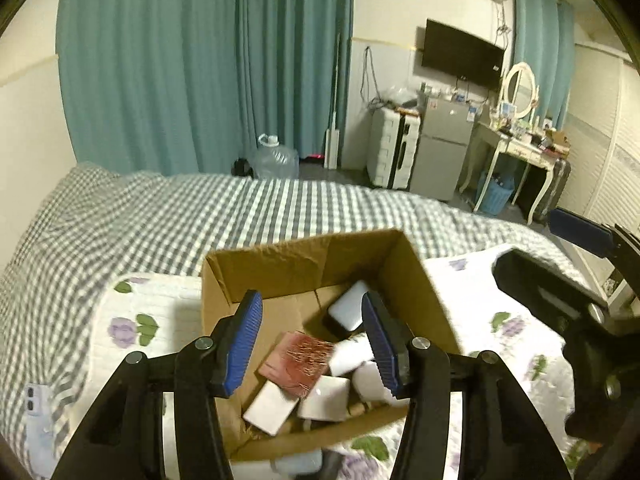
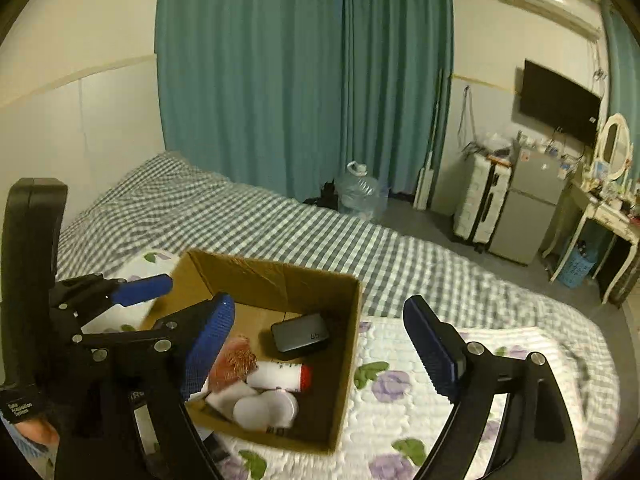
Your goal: Organize rigid objects
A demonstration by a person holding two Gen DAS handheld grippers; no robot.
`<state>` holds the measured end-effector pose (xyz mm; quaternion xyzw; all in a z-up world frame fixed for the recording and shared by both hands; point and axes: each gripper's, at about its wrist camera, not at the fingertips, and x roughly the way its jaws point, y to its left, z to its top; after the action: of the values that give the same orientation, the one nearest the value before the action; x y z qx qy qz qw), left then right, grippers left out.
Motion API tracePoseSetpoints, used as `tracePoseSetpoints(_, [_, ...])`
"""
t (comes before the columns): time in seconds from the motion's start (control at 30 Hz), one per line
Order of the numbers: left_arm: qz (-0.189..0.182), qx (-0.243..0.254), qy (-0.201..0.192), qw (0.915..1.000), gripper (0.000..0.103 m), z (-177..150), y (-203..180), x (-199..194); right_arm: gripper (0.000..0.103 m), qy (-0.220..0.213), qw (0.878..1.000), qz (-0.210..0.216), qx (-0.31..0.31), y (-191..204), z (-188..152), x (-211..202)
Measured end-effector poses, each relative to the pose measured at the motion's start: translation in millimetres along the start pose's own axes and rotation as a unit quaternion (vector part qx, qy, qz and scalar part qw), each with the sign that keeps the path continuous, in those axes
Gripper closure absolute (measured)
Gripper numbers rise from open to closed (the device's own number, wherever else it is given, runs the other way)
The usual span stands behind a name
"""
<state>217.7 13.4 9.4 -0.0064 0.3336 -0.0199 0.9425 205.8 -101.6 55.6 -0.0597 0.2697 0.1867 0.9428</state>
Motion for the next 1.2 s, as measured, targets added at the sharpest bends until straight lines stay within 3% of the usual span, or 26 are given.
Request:
tracePoseSetpoints(0.13, [-0.011,0.006,-0.022,0.9997,0.048,4.1,-5.2,-44.5,0.012,-0.018,0.999,-0.018,-0.020,11.6,0.3,-57.8])
tracePoseSetpoints(0.33, [-0.022,0.020,-0.036,0.9989,0.045,-4.2,-14.4,-95.4,0.011,-0.023,0.999,-0.041,-0.011,18.4,-4.4,-111.8])
tracePoseSetpoints(0.57, [-0.019,0.030,-0.014,0.9993,0.044,-36.4,-10.8,-104.0,0.011,-0.022,0.999,-0.043,-0.001,29.8,-24.0,-139.4])
tracePoseSetpoints(0.9, [0.006,0.002,0.064,0.9979,0.044,-119.0,13.4,-28.8,0.011,0.033,0.999,-0.033,0.007,37.8,-96.6,-81.3])
tracePoseSetpoints(1.07, [0.010,0.011,0.119,0.9928,0.044,-162.0,11.2,16.9,0.011,0.067,0.997,-0.023,0.017,31.6,-132.1,-38.4])
tracePoseSetpoints(1.2, [0.018,0.034,0.156,0.9871,0.044,-177.8,4.1,41.5,0.011,0.091,0.995,-0.014,0.039,17.4,-153.3,-13.4])
